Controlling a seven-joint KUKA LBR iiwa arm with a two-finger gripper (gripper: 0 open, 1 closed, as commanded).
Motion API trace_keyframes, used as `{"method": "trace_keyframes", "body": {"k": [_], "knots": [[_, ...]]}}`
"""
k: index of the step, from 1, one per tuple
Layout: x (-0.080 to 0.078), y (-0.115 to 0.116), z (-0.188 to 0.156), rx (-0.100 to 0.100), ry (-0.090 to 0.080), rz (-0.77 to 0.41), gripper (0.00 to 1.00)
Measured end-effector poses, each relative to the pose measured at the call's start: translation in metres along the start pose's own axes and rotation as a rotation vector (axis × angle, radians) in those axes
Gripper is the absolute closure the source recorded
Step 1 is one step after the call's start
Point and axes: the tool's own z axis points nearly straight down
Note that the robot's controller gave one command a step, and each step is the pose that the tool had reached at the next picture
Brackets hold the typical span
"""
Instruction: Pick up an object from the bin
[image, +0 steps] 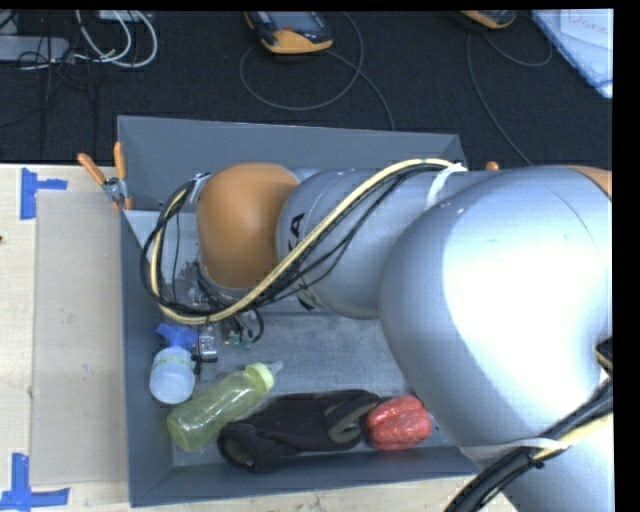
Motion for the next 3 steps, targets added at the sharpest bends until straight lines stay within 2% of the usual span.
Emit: {"method": "trace_keyframes", "body": {"k": [1, 2, 3], "knots": [[0.027, 0.004, 0.003, 0.000, 0.005, -0.209, 0.00], [-0.002, -0.005, 0.001, 0.010, 0.002, 0.000, 1.00], [-0.001, -0.005, 0.001, 0.010, 0.003, -0.001, 1.00]]}}
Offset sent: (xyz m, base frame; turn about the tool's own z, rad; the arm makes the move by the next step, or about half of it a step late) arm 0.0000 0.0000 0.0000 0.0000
